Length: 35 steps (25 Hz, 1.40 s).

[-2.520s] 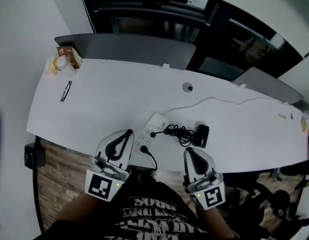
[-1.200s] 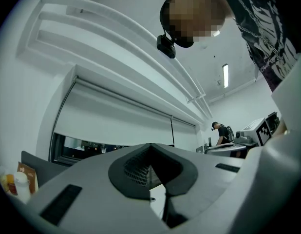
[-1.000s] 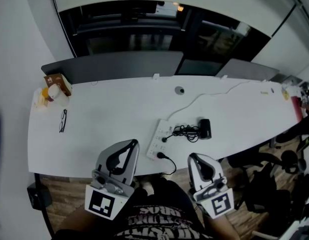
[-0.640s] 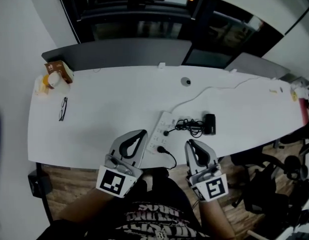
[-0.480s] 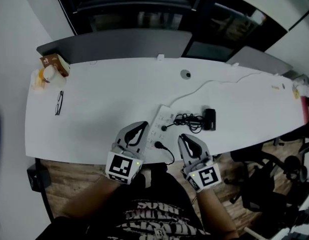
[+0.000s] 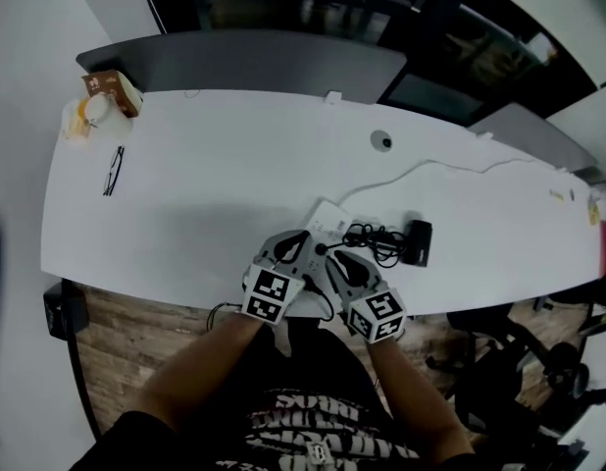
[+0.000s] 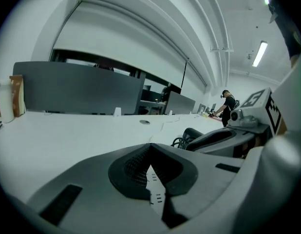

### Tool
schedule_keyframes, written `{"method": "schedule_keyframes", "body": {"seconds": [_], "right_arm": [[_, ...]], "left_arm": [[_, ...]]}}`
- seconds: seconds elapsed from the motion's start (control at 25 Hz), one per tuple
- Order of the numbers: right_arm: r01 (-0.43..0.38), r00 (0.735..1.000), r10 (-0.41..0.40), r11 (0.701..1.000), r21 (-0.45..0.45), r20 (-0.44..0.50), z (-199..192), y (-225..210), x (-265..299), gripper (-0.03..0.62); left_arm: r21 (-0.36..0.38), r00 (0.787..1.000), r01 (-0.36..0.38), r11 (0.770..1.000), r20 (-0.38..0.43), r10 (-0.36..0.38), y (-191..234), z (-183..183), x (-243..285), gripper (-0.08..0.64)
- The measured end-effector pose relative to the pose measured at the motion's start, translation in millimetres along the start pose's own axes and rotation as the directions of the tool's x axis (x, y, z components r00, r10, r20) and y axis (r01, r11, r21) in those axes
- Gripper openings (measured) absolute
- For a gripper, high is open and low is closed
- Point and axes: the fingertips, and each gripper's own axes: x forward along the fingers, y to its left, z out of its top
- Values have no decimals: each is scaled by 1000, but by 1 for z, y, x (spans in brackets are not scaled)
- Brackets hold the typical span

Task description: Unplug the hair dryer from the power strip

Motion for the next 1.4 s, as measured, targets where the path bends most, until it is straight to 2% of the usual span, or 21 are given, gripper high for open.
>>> {"method": "schedule_keyframes", "body": {"seconds": [0.04,0.08,0.2,0.4,0.56,0.64,0.72,0.8,0.92,1.0,1.04,1.12,1.2,1.32,1.4], "right_arm": [[-17,1000,17,1000,22,-16,-4,0,4,126],[-33,999,34,999,42,-27,-7,-1,6,156],[-59,998,60,994,91,-2,-6,-5,9,163],[-48,999,49,963,265,3,-18,-17,12,169],[-93,996,90,967,236,25,-10,-12,26,169],[-104,994,98,962,252,37,-8,-10,36,167],[-87,995,64,943,321,81,-4,-16,39,160],[-63,994,20,912,405,111,-2,-25,37,77],[-59,992,-1,876,478,124,-3,-29,35,67],[-101,984,9,848,520,176,3,-28,30,54],[-143,973,21,839,525,231,14,-26,24,54],[-230,936,56,846,482,348,52,-18,12,54],[-259,920,88,868,423,382,81,-16,10,54],[-249,933,107,882,400,344,84,-21,11,55],[-221,944,92,890,398,318,78,-26,6,64]], "left_arm": [[-10,1000,-10,1000,-13,9,1,-8,3,25],[-21,1000,-18,1000,-22,18,0,-14,6,25],[-13,999,-24,1000,-46,24,-3,-25,17,25],[31,997,-28,999,-75,30,-2,-36,27,25],[104,994,-4,995,-110,16,-5,-52,34,25],[77,991,8,997,-134,2,-3,-60,37,25],[36,989,17,999,-145,-12,-2,-60,38,25],[42,989,17,999,-150,-11,-3,-64,40,25],[115,983,-14,993,-178,35,-5,-66,41,25],[188,977,-40,981,-197,77,-7,-65,44,25],[218,975,-48,975,-203,94,-8,-65,45,25],[235,974,-51,971,-205,100,-8,-65,45,23],[214,976,-40,976,-202,84,-8,-66,44,25],[156,980,-3,988,-194,33,-7,-68,42,25],[112,983,38,993,-185,-17,-8,-69,43,25]]}}
